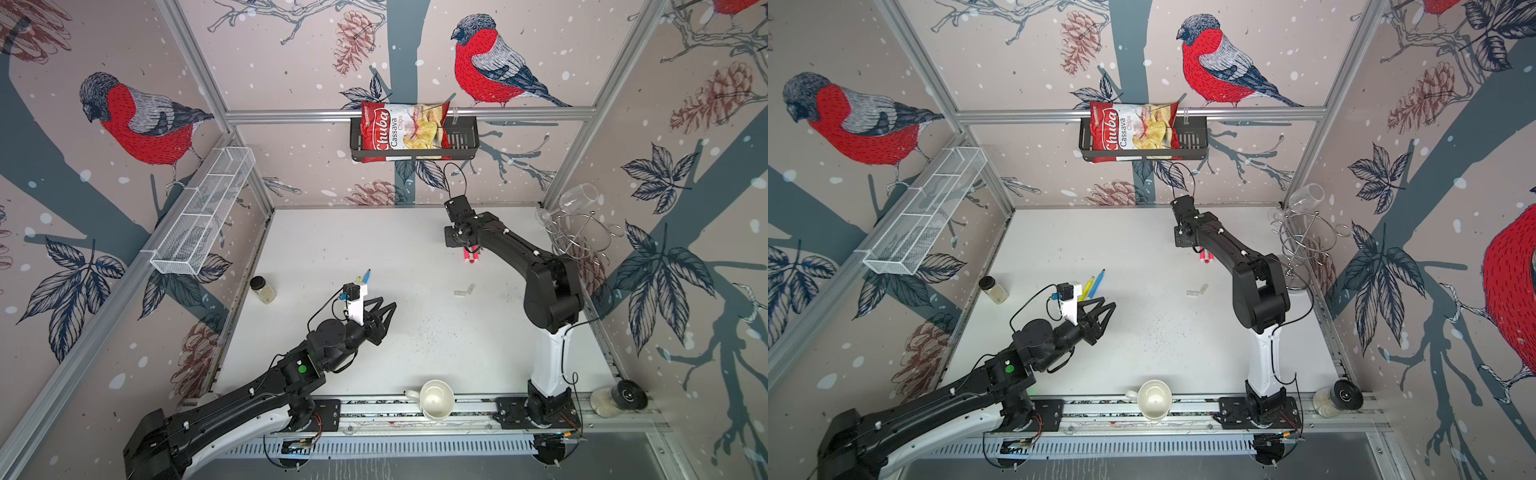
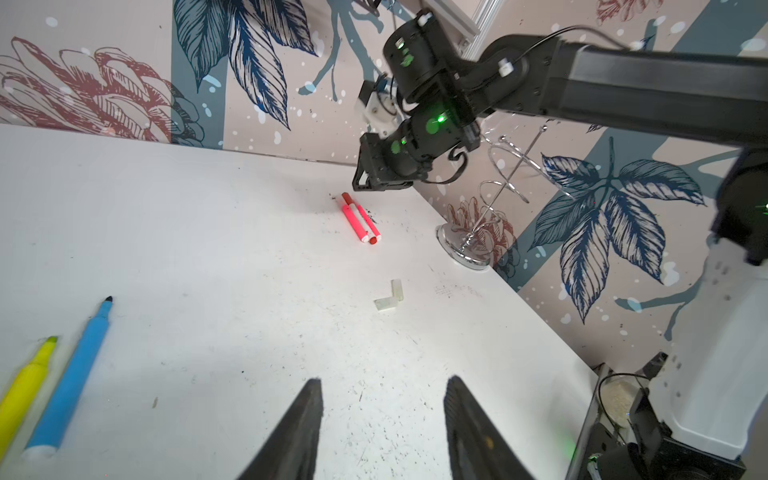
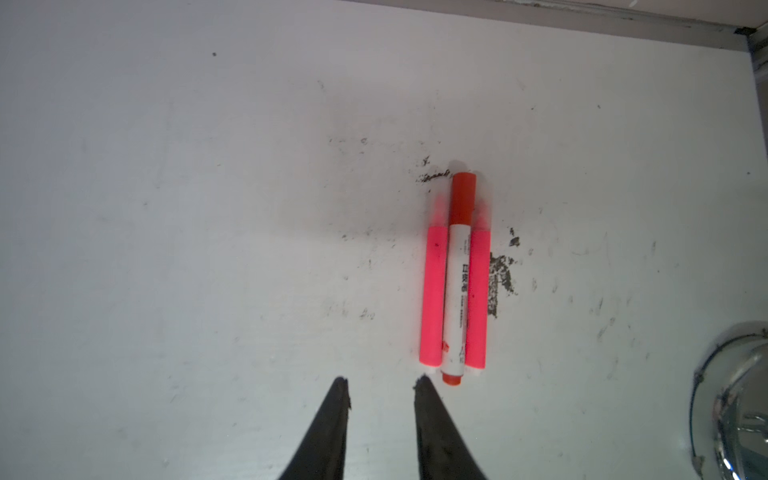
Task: Insert the pens into the pen caps
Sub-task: 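Lift the right gripper away while the left gripper moves toward the yellow highlighter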
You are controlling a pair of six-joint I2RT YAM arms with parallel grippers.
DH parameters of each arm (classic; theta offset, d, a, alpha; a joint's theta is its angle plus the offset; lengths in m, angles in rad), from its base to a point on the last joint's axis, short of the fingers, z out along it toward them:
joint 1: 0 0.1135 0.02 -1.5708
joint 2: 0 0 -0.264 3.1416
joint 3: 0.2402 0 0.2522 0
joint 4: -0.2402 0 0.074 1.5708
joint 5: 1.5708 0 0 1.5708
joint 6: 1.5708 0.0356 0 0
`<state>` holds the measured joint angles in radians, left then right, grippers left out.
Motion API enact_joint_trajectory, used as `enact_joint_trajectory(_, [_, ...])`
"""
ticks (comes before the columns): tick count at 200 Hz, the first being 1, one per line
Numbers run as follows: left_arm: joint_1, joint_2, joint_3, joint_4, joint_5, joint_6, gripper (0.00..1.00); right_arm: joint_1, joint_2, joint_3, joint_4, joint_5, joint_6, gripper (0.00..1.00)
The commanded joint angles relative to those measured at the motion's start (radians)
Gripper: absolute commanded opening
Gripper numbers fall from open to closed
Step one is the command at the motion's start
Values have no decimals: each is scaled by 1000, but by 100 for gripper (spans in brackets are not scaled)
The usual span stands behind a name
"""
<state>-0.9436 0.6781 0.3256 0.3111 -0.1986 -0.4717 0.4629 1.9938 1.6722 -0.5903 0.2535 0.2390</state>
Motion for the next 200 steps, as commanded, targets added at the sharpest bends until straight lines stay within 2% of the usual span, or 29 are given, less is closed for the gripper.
enact_joint_trajectory(1, [21, 23, 29, -86, -54, -2, 49, -1, -89, -80, 130, -131, -1, 33])
enact_joint_trajectory(40, [112, 96, 71, -170, -50, -41, 50, 1, -274, -259, 254, -296, -14, 38])
enact_joint_trajectory(64, [199, 160, 87, -189, 15, -57, 51, 0, -382, -367, 324, -358, -14, 40])
enact_joint_trajectory(86, [274, 219, 100, -185, 74, -61, 50, 0, -469, -452, 363, -391, -12, 43])
enact_joint_trajectory(141, [425, 317, 118, -195, 111, -49, 50, -3, -654, -653, 434, -429, -9, 47])
enact_joint_trajectory(172, [522, 358, 107, -186, 135, -51, 50, -17, -717, -726, 465, -449, 9, 48])
enact_joint_trajectory(200, [566, 405, 105, -176, 151, -32, 49, -24, -735, -759, 475, -460, 16, 48])
